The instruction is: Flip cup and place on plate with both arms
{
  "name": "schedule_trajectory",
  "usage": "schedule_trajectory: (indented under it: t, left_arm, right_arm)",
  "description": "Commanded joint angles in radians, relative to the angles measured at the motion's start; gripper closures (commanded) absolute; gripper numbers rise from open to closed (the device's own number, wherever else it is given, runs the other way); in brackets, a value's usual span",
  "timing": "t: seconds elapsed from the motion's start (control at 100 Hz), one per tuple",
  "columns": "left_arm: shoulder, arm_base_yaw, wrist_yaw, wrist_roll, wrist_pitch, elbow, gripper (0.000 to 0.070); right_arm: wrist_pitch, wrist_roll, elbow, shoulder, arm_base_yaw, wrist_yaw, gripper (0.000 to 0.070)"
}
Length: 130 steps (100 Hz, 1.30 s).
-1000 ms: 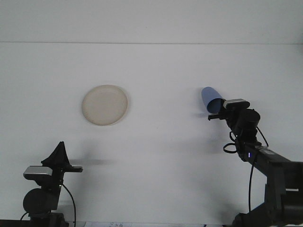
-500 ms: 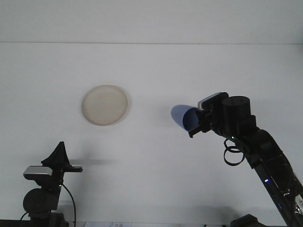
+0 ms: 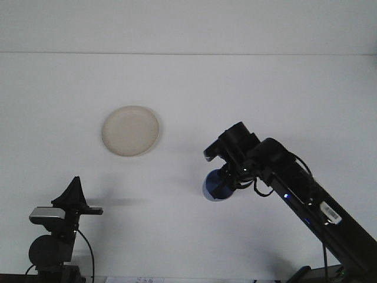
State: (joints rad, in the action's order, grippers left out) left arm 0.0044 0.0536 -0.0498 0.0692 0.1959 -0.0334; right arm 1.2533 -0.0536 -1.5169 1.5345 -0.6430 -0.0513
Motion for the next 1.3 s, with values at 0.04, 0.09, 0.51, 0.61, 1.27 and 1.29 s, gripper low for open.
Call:
schedule_trajectory:
  t: [0.04, 0.09, 0.51, 0.61, 1.27, 1.29]
  left_arm:
    - [-0.001, 0.0, -0.003, 0.003, 0.014, 0.019, 0.0684]
    - [-0.001, 0.0, -0.003, 0.003, 0.014, 0.019, 0.0684]
    - [-0.001, 0.0, -0.003, 0.003, 0.014, 0.019, 0.0684]
    - [-0.001, 0.0, -0.003, 0.003, 0.014, 0.019, 0.0684]
    - [-0.001, 0.0, -0.003, 0.003, 0.014, 0.019, 0.0684]
    - [-0.001, 0.0, -0.003, 0.003, 0.014, 0.019, 0.0684]
  right_arm:
    - [-0.003, 0.021, -0.016, 0.077, -0.039, -0.002, 0.07]
    - [-0.005, 0.026, -0.016, 0.106, -0.053, -0.006, 0.07]
    - [-0.049, 0.027, -0.016, 0.182, -0.118, -0.08, 0.0691]
    - [-0.051, 0.027, -0.016, 0.186, -0.118, -0.08, 0.0691]
    - [-0.09, 0.027, -0.016, 0.251, -0.113, -0.072, 0.0691]
    - [-0.09, 0.027, -0.016, 0.253, -0.113, -0.072, 0.069]
